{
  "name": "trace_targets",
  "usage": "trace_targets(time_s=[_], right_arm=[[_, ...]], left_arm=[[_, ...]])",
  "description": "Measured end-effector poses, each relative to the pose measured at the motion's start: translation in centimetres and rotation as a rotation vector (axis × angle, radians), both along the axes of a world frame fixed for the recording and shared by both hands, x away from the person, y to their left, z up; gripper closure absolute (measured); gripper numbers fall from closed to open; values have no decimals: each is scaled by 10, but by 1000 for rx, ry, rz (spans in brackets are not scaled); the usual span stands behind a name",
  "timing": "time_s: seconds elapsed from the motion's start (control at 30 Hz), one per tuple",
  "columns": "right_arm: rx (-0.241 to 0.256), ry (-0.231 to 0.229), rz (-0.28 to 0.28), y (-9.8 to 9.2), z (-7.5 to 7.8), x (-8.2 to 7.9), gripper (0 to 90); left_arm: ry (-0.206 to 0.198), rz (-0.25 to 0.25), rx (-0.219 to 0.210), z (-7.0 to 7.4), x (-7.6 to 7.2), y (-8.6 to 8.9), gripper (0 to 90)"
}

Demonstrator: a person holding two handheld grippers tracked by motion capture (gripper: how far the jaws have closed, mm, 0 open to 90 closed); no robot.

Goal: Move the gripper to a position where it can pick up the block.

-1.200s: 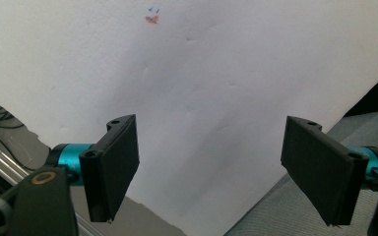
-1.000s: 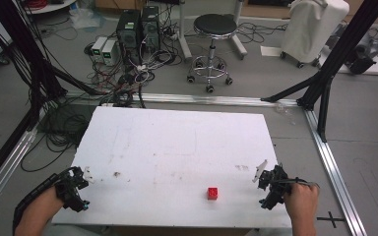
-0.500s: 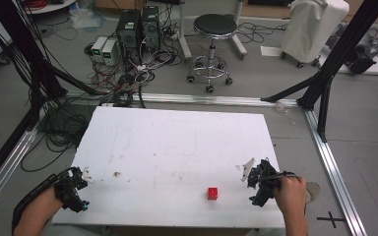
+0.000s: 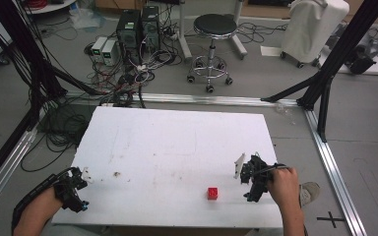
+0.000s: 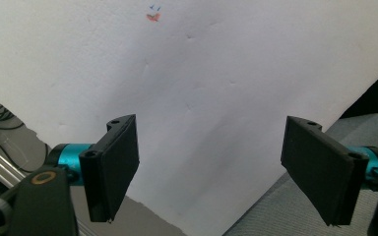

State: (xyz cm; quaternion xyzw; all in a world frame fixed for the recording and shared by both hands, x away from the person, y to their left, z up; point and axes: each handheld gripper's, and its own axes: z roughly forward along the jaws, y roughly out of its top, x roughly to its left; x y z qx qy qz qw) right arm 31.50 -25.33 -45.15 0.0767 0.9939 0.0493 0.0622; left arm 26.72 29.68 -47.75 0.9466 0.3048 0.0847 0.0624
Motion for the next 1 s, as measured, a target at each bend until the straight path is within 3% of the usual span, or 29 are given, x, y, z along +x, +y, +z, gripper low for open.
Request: trace_targets(time_s=[0.23, 0.47, 0.63, 0.83, 1.0], right_arm=[[7, 5, 43, 20, 7, 4, 65], [1, 26, 104, 50, -1, 6, 65], [-24, 34, 107, 59, -10, 6, 65], [-2, 9, 103, 65, -15, 6, 65], [5, 27, 106, 72, -20, 7, 65]], left_arm=[[9, -9, -1, -1, 0, -2, 226], [12, -6, -9, -1, -1, -2, 226], [12, -12, -11, -2, 0, -2, 226], [18, -16, -13, -3, 0, -3, 226], [17, -12, -14, -3, 0, -3, 226]])
